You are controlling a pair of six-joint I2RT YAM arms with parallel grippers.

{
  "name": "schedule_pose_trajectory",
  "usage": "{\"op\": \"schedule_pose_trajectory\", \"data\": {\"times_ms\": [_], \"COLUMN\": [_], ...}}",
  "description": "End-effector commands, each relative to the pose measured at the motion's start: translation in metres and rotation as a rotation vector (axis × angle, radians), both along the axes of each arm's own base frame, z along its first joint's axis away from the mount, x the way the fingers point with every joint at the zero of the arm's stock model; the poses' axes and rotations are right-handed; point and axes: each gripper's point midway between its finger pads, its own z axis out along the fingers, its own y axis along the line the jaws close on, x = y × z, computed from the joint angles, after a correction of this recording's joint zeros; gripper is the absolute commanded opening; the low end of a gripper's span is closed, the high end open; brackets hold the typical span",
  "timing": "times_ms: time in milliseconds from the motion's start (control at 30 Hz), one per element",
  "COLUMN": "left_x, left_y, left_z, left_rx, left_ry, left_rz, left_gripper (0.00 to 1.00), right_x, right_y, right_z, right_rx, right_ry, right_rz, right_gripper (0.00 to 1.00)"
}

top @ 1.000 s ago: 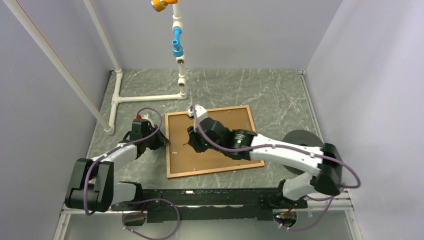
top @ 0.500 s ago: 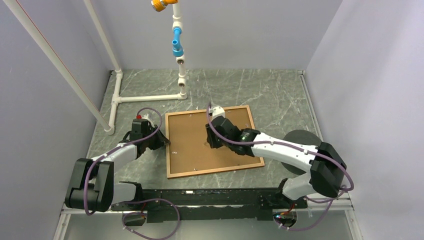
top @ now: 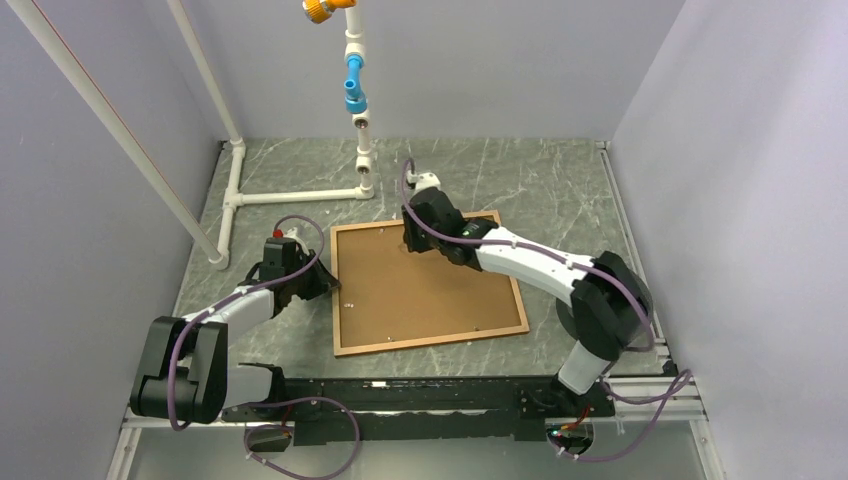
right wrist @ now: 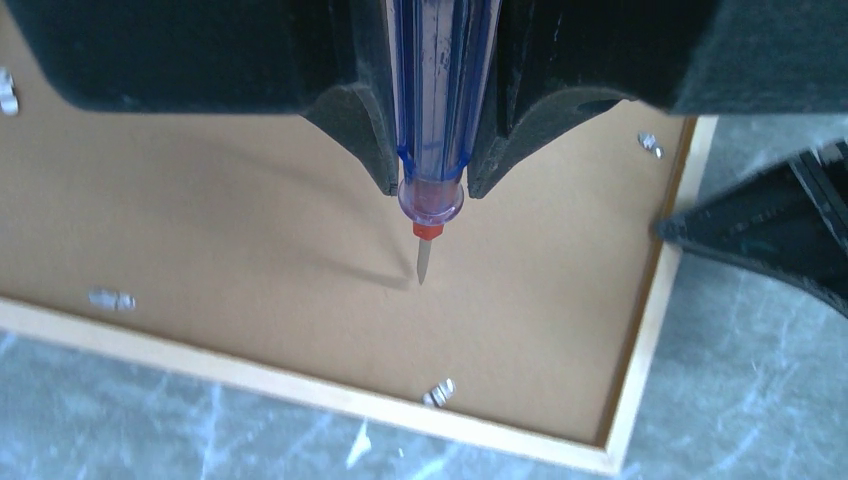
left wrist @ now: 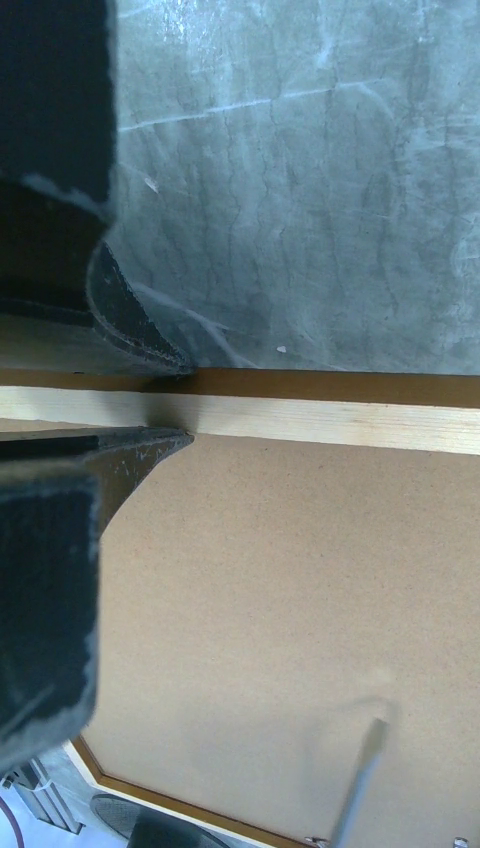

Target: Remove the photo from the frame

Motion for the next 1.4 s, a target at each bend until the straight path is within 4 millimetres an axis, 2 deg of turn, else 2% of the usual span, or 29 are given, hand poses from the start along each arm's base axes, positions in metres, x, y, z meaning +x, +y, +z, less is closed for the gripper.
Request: {"op": "schedule_pose_trajectory", "data": {"times_ms": [0, 167, 367, 700, 833, 1100, 1267, 1367], "left_x": [-0.013, -0.013, -0.013, -0.009, -0.009, -0.009, -0.009, -0.009], "left_y": [0.004, 0.004, 0.003, 0.002, 0.002, 0.002, 0.002, 0.002], "left_z": [-0.017, -0.016, -0.016, -0.013, -0.013, -0.013, -0.012, -0.013], "left_rx": [0.037, 0.037, 0.034, 0.028, 0.028, 0.026, 0.025, 0.025], "left_ry": [0.057, 0.055, 0.055, 0.028, 0.027, 0.025, 0.022, 0.025], "left_rz": [-0.019, -0.020, -0.024, -0.025, -0.025, -0.027, -0.028, -0.030], "left_gripper": [0.02, 0.01, 0.00, 0.00, 0.00, 0.00, 0.00, 0.00], "right_x": [0.034, 0.051, 0.054, 0.063, 0.068, 0.075, 0.063, 0.064], "right_y": [0.028, 0.047, 0.068, 0.082, 0.083, 0.070, 0.068, 0.065], "right_z": [0.035, 0.035, 0.027, 0.019, 0.017, 0.004, 0.002, -0.002], "right_rx": [0.018, -0.001, 0.015, 0.024, 0.007, -0.121, -0.201, -0.284], "right_ry": [-0.121, -0.138, -0.127, -0.132, -0.138, -0.174, -0.245, -0.307], "right_rz": [0.015, 0.052, 0.121, 0.140, 0.123, 0.109, 0.263, 0.351], "right_gripper": [0.00, 0.00, 0.00, 0.00, 0.00, 0.00, 0.00, 0.00]}}
